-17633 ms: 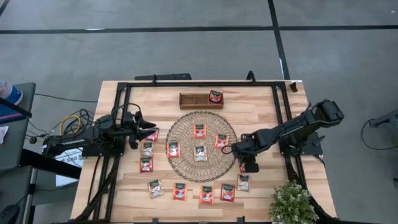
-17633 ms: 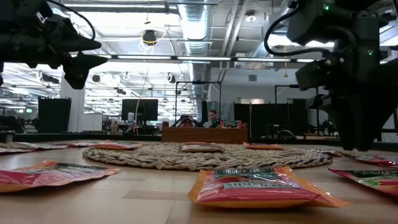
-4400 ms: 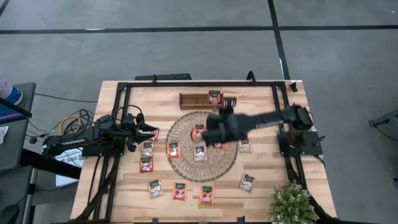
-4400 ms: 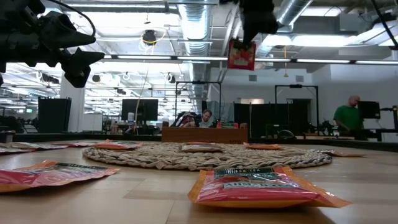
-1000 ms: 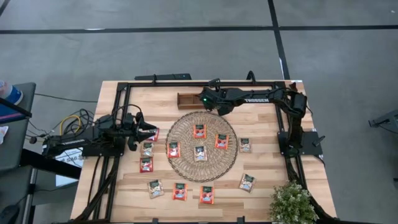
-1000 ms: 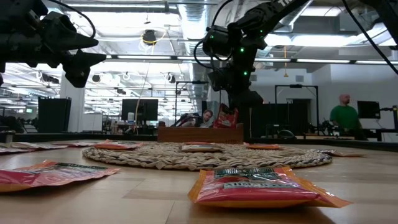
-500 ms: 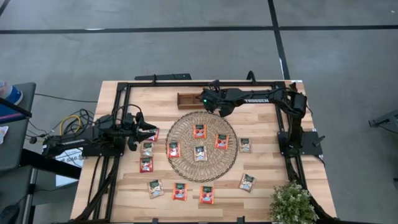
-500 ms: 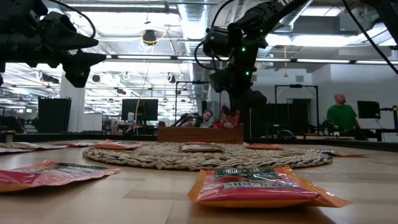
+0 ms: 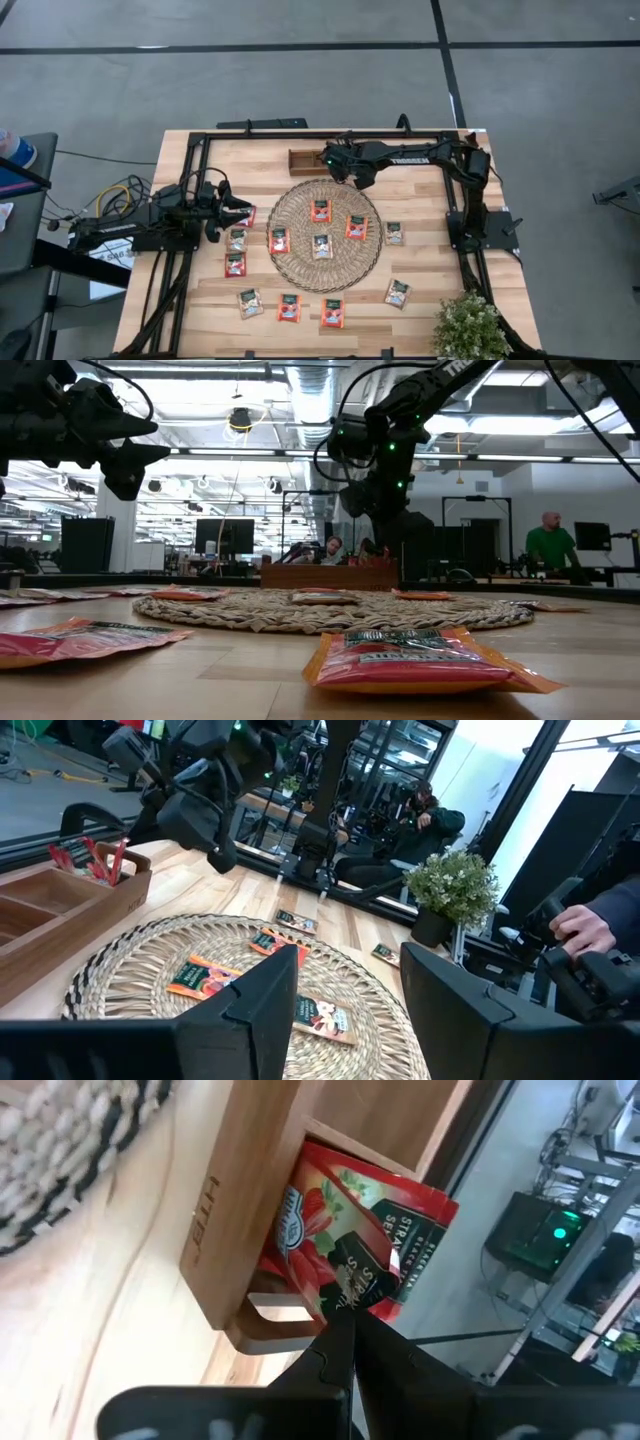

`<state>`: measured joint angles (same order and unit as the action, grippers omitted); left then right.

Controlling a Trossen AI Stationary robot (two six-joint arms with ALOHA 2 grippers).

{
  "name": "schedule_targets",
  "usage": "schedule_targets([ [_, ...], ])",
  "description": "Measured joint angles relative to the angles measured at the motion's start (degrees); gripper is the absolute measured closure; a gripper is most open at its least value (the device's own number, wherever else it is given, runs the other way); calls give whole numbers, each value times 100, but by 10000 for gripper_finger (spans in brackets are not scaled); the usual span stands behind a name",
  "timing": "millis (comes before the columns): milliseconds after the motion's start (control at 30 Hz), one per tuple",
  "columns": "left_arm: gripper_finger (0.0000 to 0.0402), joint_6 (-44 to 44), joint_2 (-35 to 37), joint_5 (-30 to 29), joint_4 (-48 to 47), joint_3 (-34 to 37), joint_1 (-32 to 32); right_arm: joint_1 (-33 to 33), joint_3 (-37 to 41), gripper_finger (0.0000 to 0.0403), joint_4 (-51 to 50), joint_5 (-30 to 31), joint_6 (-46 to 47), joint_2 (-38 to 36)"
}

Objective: Pick & Place Tea
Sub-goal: Put the red tea bag into the right section of the wooden organizer

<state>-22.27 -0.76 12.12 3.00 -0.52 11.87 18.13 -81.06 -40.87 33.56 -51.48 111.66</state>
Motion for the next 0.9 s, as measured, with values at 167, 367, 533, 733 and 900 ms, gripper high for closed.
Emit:
schedule_targets([
  [167, 231, -3, 1, 0, 5, -1, -1, 3, 0, 403, 46, -27, 0, 2],
  [367, 231, -5, -1, 0, 10, 0, 0, 39, 2, 403, 58, -35, 0, 2],
  [533, 231, -4, 0, 0, 12, 0, 0, 39, 0, 403, 58, -46, -2, 2],
  [733, 231, 17, 0, -4, 14, -1, -2, 39, 0, 399, 58, -58, -2, 2],
  [900, 231, 21, 0, -17, 16, -1, -1, 46, 1, 356, 63, -56, 0, 2],
])
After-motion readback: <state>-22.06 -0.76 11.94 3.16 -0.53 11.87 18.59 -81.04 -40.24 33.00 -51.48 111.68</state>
